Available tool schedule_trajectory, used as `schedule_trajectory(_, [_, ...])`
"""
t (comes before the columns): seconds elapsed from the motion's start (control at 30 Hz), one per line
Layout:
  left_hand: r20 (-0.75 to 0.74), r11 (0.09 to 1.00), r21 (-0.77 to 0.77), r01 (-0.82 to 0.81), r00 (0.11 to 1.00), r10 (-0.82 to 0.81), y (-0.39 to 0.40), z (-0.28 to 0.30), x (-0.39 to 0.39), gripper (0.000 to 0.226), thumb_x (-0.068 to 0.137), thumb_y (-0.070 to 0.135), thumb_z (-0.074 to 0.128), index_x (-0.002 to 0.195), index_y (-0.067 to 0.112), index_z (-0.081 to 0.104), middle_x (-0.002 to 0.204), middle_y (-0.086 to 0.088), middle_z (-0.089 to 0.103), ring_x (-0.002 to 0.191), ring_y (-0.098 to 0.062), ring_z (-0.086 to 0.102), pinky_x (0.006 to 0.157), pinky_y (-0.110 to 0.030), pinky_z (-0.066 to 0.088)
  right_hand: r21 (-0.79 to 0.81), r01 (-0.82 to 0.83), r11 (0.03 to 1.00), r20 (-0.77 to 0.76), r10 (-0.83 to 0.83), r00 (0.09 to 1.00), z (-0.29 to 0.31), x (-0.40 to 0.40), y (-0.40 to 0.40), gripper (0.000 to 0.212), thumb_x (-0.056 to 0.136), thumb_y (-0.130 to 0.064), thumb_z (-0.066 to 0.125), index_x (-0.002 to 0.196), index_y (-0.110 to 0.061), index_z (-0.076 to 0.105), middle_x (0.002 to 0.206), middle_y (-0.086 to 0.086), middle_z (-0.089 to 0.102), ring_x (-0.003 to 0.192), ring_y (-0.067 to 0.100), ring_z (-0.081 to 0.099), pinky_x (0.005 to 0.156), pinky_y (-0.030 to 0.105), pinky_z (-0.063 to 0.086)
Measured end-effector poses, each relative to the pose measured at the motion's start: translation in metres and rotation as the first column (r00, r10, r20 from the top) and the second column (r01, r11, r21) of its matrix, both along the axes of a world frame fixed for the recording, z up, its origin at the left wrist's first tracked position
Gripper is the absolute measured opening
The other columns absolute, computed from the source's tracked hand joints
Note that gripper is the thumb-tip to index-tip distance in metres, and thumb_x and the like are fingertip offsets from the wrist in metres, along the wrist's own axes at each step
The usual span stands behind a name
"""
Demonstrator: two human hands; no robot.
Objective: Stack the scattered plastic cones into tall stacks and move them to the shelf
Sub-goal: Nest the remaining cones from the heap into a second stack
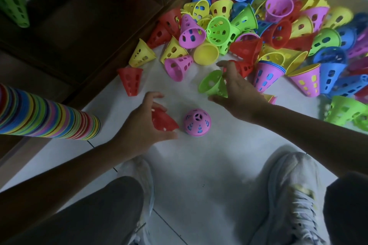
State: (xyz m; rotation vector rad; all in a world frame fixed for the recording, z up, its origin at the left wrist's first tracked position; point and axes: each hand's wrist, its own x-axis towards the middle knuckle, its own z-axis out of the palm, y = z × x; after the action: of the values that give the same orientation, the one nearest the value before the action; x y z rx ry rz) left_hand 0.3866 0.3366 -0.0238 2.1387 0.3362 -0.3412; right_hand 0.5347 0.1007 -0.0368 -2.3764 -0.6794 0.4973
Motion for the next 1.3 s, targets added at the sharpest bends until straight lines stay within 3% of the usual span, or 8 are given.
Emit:
schedule_trajectory(0.2, [0.041, 0.980, -0.196, -0.019, 0.999, 0.028, -0.009, 0.039, 0.009, 0.102, 0.052, 0.053, 0.084, 0.140, 0.041, 0.034, 0.140, 0.020, 0.055, 0.117, -0.006, 0.062, 0.093, -0.024, 0.056, 0.151, 0.222, 0.963, -0.125, -0.205, 0.971, 0.021, -0.021, -0.007, 0.073, 0.085, -0.034, 0.077, 0.141, -0.015, 0.033, 0.119, -0.005, 0.055, 0.088, 0.008, 0.061, 0.080, 0.031, 0.051])
schedule_trajectory(0.33, [0.014, 0.988, -0.136, 0.072, 0.997, -0.070, -0.012, 0.049, 0.014, 0.089, 0.057, 0.055, 0.080, 0.135, 0.040, 0.040, 0.141, 0.018, 0.052, 0.115, -0.010, 0.062, 0.091, -0.030, 0.059, 0.285, 0.442, 0.851, -0.407, -0.310, 0.859, 0.028, -0.029, -0.010, 0.054, 0.084, -0.033, 0.078, 0.129, -0.016, 0.053, 0.117, 0.001, 0.067, 0.091, 0.017, 0.069, 0.076, 0.035, 0.061])
schedule_trajectory(0.4, [0.012, 0.990, -0.027, 0.138, 0.990, -0.138, -0.013, 0.054, 0.015, 0.092, 0.058, 0.061, 0.076, 0.140, 0.038, 0.041, 0.131, 0.017, 0.053, 0.109, -0.003, 0.060, 0.087, -0.023, 0.059, 0.334, 0.499, 0.800, -0.483, -0.309, 0.819, 0.034, -0.032, -0.010, 0.043, 0.087, -0.028, 0.075, 0.124, -0.013, 0.060, 0.114, 0.005, 0.069, 0.095, 0.017, 0.069, 0.069, 0.021, 0.057])
schedule_trajectory(0.57, [0.119, 0.927, 0.218, 0.305, 0.935, -0.335, -0.019, 0.048, 0.018, 0.093, 0.067, 0.060, 0.077, 0.149, 0.033, 0.042, 0.125, 0.017, 0.032, 0.111, 0.012, 0.044, 0.079, 0.002, 0.045, 0.367, 0.500, 0.784, -0.466, -0.310, 0.829, 0.042, -0.038, -0.019, 0.024, 0.091, -0.028, 0.071, 0.113, -0.021, 0.068, 0.100, -0.006, 0.073, 0.083, 0.002, 0.066, 0.067, 0.010, 0.049])
schedule_trajectory(0.73, [0.174, 0.905, 0.282, 0.319, 0.910, -0.375, -0.032, 0.035, 0.024, 0.089, 0.066, 0.050, 0.089, 0.144, 0.028, 0.051, 0.121, 0.011, 0.047, 0.106, -0.006, 0.055, 0.084, -0.016, 0.055, 0.352, 0.527, 0.773, -0.477, -0.336, 0.812, 0.040, -0.040, -0.031, 0.014, 0.092, -0.031, 0.069, 0.106, -0.031, 0.070, 0.084, -0.019, 0.072, 0.075, -0.006, 0.062, 0.067, 0.011, 0.048])
schedule_trajectory(0.93, [0.175, 0.929, 0.219, 0.299, 0.924, -0.339, -0.046, 0.011, 0.032, 0.093, 0.066, 0.042, 0.091, 0.146, 0.032, 0.045, 0.124, 0.008, 0.059, 0.112, -0.011, 0.054, 0.093, -0.029, 0.051, 0.353, 0.593, 0.724, -0.478, -0.405, 0.779, 0.043, -0.047, -0.035, 0.021, 0.085, -0.035, 0.074, 0.104, -0.029, 0.071, 0.086, -0.013, 0.071, 0.072, -0.002, 0.058, 0.069, 0.019, 0.051])
schedule_trajectory(1.13, [0.216, 0.961, 0.169, 0.218, 0.943, -0.252, -0.047, -0.027, 0.027, 0.077, 0.065, 0.023, 0.092, 0.133, 0.025, 0.056, 0.116, 0.015, 0.060, 0.095, 0.000, 0.048, 0.085, -0.011, 0.040, 0.388, 0.572, 0.723, -0.448, -0.394, 0.802, 0.050, -0.055, -0.027, 0.028, 0.081, -0.033, 0.078, 0.105, -0.021, 0.071, 0.091, -0.008, 0.073, 0.076, 0.001, 0.063, 0.066, 0.015, 0.050])
schedule_trajectory(1.3, [0.232, 0.979, 0.061, 0.197, 0.951, -0.205, -0.044, -0.044, 0.017, 0.073, 0.065, 0.014, 0.093, 0.130, 0.017, 0.059, 0.114, 0.011, 0.057, 0.090, 0.009, 0.056, 0.081, -0.002, 0.038, 0.322, 0.442, 0.837, -0.294, -0.355, 0.887, 0.053, -0.064, -0.020, 0.041, 0.074, -0.044, 0.079, 0.109, -0.025, 0.068, 0.096, -0.012, 0.070, 0.082, 0.000, 0.063, 0.066, 0.013, 0.049])
